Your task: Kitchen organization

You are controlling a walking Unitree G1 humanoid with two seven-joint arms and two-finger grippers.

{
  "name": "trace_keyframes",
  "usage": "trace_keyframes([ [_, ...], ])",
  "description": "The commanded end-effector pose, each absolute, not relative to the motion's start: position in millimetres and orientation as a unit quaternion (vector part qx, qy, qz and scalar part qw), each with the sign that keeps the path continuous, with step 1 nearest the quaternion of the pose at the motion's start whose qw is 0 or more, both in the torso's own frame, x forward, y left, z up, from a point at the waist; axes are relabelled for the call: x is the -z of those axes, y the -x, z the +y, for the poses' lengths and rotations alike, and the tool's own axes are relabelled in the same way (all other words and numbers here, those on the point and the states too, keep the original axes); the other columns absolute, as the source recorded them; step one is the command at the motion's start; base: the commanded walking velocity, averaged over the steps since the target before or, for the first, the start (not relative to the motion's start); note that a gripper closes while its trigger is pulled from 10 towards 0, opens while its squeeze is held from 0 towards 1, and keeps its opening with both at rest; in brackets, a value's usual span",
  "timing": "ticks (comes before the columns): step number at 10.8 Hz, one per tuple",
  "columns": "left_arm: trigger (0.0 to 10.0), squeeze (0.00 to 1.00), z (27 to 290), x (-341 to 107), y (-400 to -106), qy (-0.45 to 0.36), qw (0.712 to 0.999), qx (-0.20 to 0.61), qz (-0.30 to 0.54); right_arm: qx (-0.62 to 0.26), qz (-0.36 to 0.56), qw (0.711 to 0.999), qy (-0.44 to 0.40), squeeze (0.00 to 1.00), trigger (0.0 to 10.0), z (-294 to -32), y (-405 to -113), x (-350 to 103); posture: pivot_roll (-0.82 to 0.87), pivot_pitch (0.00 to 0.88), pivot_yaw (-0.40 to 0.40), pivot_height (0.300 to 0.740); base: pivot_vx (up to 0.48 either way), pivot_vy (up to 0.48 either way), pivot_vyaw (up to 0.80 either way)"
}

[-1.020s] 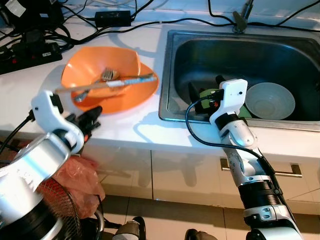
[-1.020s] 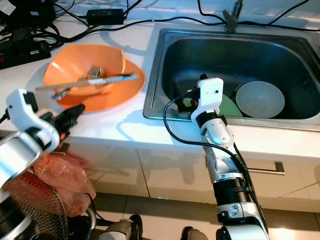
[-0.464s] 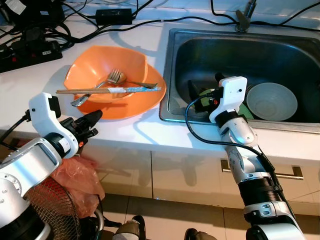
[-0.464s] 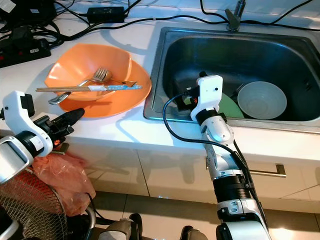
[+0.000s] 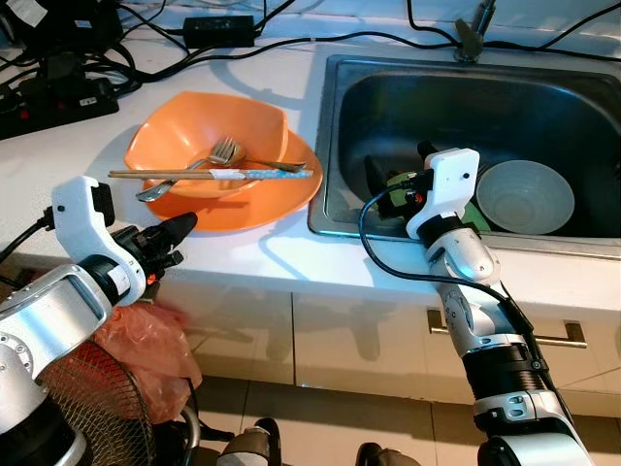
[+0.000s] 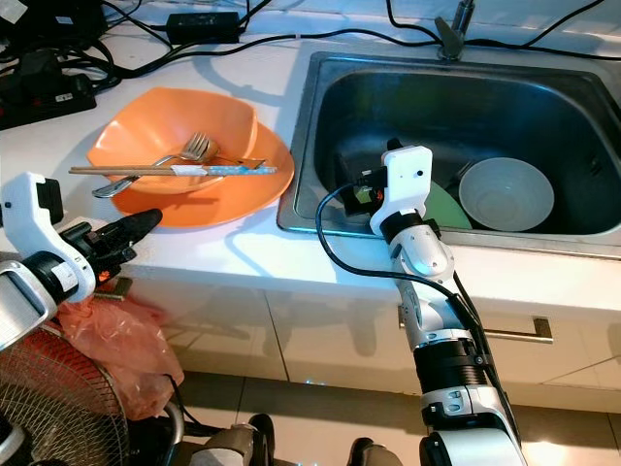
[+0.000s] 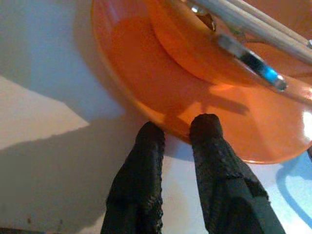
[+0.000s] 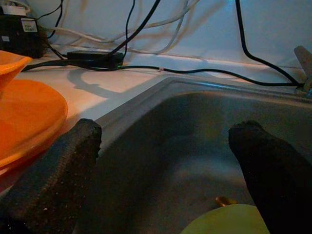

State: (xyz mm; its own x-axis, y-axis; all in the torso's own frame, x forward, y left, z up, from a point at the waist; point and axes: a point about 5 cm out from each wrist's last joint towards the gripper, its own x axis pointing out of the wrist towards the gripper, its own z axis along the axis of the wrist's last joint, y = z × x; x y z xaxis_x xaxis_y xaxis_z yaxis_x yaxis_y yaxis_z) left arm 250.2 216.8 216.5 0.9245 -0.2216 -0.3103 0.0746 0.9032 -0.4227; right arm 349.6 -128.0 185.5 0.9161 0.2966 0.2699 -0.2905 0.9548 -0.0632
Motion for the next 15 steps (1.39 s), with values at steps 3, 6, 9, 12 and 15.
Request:
trace_keyframes([
  [3,10.0,1.0,225,-214,-249,0.193,0.958,0.089,0.193,-0.148,-0.135,0.98,0.012,0.0,10.0,-129,-351,-182,0.19,0.182,0.012,0.74,0.0,0.0,0.0],
  [6,10.0,1.0,240,-222,-244,0.184,0.964,0.099,0.166,-0.149,-0.135,0.98,0.01,0.0,10.0,-129,-351,-182,0.2,0.18,0.012,0.74,0.0,0.0,0.0],
  [9,10.0,1.0,242,-226,-239,0.176,0.964,0.137,0.147,-0.149,-0.137,0.979,0.01,0.0,10.0,-128,-351,-183,0.2,0.173,0.012,0.74,0.0,0.0,0.0],
  [12,10.0,0.0,243,-225,-231,0.149,0.963,0.182,0.134,-0.151,-0.137,0.979,0.009,0.0,10.0,-127,-351,-182,0.2,0.167,0.013,0.74,0.0,0.0,0.0],
  [15,10.0,0.0,220,-230,-231,0.133,0.958,0.235,0.093,-0.15,-0.137,0.979,0.007,0.0,10.0,-127,-351,-181,0.19,0.157,0.014,0.74,0.0,0.0,0.0],
])
